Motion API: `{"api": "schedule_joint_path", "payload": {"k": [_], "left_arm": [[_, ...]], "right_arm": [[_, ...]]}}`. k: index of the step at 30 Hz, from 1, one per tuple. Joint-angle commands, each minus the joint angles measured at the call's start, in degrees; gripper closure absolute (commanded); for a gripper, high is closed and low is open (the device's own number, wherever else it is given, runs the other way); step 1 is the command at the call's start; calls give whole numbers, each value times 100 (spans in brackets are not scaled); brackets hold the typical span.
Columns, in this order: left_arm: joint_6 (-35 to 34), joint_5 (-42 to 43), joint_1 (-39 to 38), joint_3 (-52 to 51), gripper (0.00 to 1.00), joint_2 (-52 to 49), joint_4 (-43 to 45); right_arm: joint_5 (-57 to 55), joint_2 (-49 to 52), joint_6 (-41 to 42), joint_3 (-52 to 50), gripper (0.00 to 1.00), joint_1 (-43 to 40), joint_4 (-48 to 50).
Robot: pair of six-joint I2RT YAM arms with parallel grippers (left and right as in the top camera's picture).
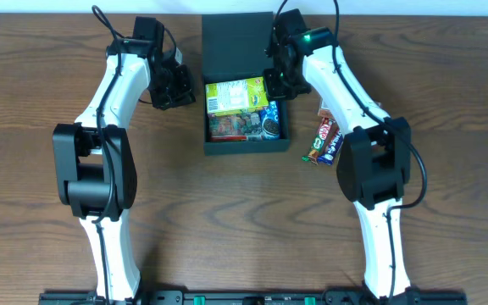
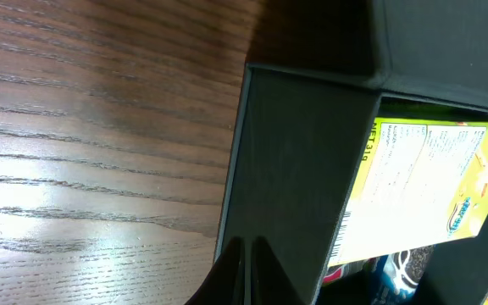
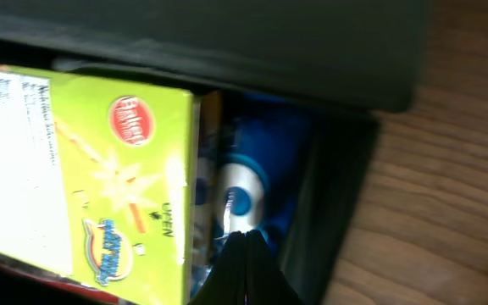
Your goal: Pack container
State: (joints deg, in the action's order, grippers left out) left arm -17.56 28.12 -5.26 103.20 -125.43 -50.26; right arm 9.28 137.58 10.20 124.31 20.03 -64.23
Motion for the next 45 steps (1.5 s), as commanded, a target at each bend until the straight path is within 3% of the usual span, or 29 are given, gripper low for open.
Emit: {"api": "schedule_joint_path", "payload": {"k": [1,30,38,45], "left_arm": [[-68,-22,7,-28,94,-4,17],[-66,-24,-229,-31,94,-50,212],[-68,-24,-229,-31,94,-50,212],[-68,-24,-229,-31,94,-50,212]], "right_arm": [[83,-151,44,-48,99,146,-7],[-599,-433,-44,31,99,319,-107],[450,-417,-216,22,99,323,79],[310,-417,-264,22,99,251,120]]}}
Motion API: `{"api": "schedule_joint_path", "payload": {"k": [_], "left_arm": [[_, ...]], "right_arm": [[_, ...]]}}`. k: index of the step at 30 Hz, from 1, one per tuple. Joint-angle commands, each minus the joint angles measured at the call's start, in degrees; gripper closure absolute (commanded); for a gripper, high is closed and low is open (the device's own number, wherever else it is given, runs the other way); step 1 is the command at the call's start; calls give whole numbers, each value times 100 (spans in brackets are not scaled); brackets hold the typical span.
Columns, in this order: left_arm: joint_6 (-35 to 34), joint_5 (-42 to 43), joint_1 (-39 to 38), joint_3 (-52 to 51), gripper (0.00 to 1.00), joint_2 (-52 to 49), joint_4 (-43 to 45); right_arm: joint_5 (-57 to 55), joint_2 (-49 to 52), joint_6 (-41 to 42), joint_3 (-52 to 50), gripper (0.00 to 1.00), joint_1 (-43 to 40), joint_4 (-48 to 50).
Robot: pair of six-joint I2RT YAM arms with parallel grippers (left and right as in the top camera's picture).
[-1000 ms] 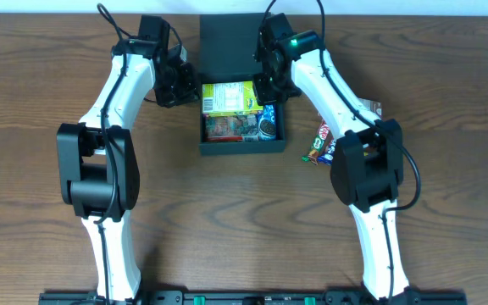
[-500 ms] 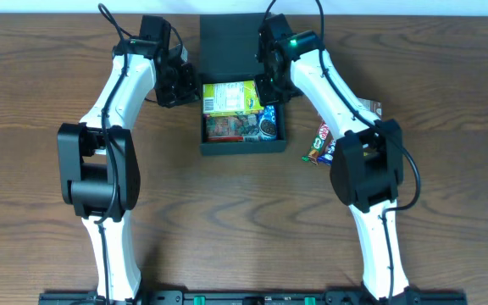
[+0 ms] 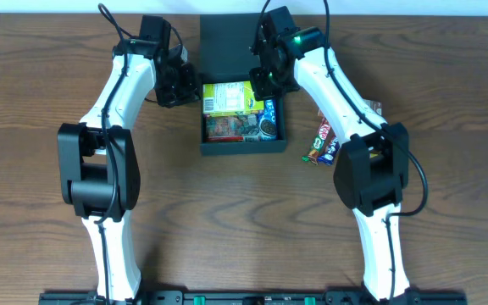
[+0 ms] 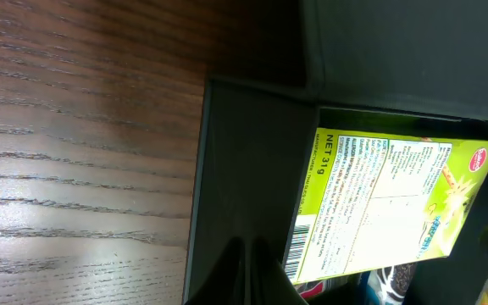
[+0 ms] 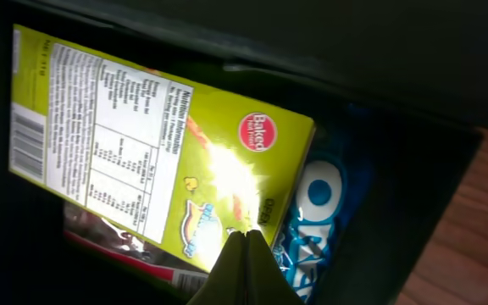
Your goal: Pack container
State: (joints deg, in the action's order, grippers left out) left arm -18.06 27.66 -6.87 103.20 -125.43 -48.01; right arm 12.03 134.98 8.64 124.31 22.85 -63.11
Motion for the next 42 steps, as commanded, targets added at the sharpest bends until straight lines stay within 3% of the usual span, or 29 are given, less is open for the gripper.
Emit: {"api": "schedule_joint_path", "payload": {"k": [1,10,42], "left_arm": [[-15,22,-68,-31,94,-50,-13],[-15,22,-68,-31,94,-50,-13],[-39,31,-68,-31,94,-50,-15]], "right_arm": [[-17,-160,-109,24,99,-59,7],[33,-229,-133,26,99,-350,-7],[348,236,-317,-37,99,-197,122]]}}
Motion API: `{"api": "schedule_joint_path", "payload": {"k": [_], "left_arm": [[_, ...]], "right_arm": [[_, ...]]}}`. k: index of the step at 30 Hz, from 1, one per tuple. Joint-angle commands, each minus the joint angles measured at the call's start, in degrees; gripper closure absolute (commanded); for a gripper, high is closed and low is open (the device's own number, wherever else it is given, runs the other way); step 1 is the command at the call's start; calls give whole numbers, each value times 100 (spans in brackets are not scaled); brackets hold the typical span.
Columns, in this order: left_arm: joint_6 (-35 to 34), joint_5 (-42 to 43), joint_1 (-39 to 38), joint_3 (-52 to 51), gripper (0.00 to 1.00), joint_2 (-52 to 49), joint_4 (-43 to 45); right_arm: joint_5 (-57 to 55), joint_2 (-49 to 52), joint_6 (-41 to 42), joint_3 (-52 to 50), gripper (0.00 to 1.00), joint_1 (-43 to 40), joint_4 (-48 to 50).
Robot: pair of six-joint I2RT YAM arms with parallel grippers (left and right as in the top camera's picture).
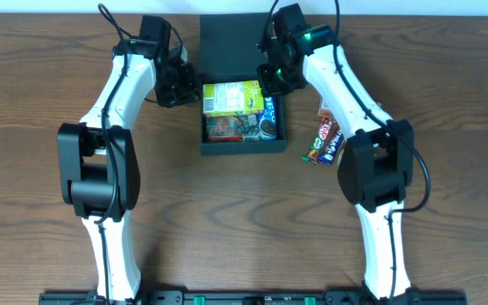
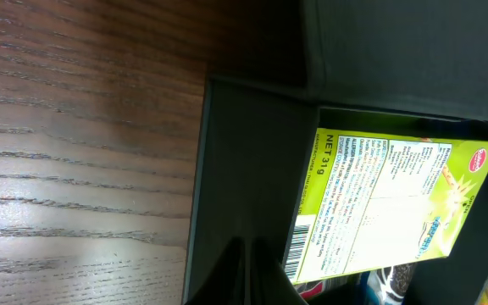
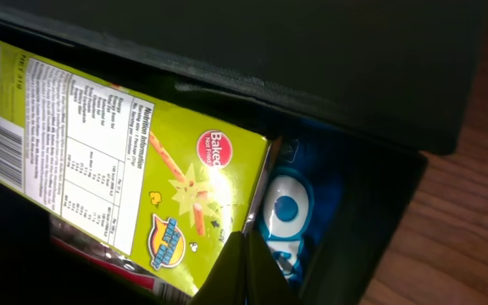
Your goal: Pack container
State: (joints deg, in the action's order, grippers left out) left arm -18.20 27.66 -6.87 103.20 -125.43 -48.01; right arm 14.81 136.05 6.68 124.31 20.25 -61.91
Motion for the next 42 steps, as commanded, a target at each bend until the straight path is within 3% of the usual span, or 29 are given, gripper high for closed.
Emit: {"api": "schedule_joint_path", "payload": {"k": [1,30,42], "left_arm": [[-26,31,-68,-31,94,-50,-15],[-24,28,-68,-31,94,-50,-101],[-24,22,-66,-31,94,-50,-101]], "right_arm": [[70,146,-120,-37,99,66,11],[133,573,-118,-37,99,164,105],[131,310,-122,232,99,46,-129]]}}
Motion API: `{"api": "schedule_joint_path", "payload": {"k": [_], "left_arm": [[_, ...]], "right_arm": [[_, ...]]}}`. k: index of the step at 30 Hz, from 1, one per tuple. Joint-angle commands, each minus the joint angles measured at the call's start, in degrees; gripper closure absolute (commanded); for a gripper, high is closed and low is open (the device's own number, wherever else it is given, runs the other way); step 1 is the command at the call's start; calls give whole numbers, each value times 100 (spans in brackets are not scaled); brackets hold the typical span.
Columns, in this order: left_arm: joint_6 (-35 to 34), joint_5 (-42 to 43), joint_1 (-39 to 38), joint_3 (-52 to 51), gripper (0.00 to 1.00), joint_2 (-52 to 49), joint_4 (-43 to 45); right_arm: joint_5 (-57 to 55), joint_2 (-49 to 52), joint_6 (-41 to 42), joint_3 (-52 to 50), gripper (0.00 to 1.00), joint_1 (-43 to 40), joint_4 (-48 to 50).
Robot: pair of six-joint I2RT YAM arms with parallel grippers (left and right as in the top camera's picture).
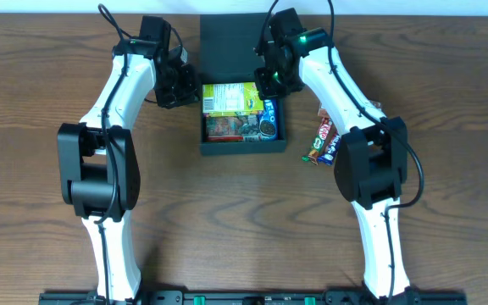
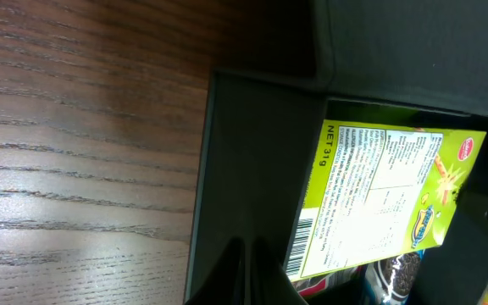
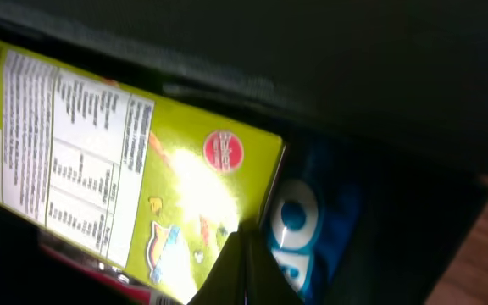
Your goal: Pack container
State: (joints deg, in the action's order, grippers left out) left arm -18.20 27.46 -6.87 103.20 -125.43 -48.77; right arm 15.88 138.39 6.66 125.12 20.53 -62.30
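A black box (image 1: 204,144) with its lid (image 1: 231,47) folded back stands at the table's far middle. In it a yellow-green carton (image 1: 232,97) lies tilted on top of a red packet (image 1: 231,127) and a blue Oreo pack (image 1: 270,120). My right gripper (image 3: 246,254) is shut and empty, its tip at the carton's right edge (image 3: 227,178), beside the Oreo pack (image 3: 299,224). My left gripper (image 2: 246,267) is shut and empty over the box's left wall (image 2: 252,169), next to the carton (image 2: 371,195).
Chocolate bars (image 1: 324,140) in brown and blue wrappers lie on the table right of the box, under my right arm. A further wrapper (image 1: 371,108) peeks out at that arm's right side. Bare wood lies left and in front.
My right gripper has moved a little left and lower, onto the carton's right edge. The carton now lies slightly further left in the box. My left gripper has barely moved.
At first both shut grippers flanked the box, the right at its right wall. Then the box sat slightly left and the right tip was over the carton. It then drew back right, and now presses at the carton's edge again.
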Motion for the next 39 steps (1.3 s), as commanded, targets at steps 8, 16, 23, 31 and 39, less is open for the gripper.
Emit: {"api": "schedule_joint_path", "payload": {"k": [8,16,23,31,39], "left_arm": [[-24,-63,-66,-31,94,-50,-24],[-24,-92,-63,-28,94,-50,-20],[-24,-85,-63,-28,95,-50,-24],[-24,-85,-66,-28,94,-50,-22],[-24,-85,-66,-28,94,-50,-22]], "right_arm": [[24,-1016,-120,341,99,-358,-166],[219,-1388,-122,339,58,-1543,-750],[267,-1388,-590,328,17,-2544,-1690],[1547,-1386,-1091,-153,12,-3751,-1825],[3012,-1384,-1318,-1733,9,-4461,-1217]]}}
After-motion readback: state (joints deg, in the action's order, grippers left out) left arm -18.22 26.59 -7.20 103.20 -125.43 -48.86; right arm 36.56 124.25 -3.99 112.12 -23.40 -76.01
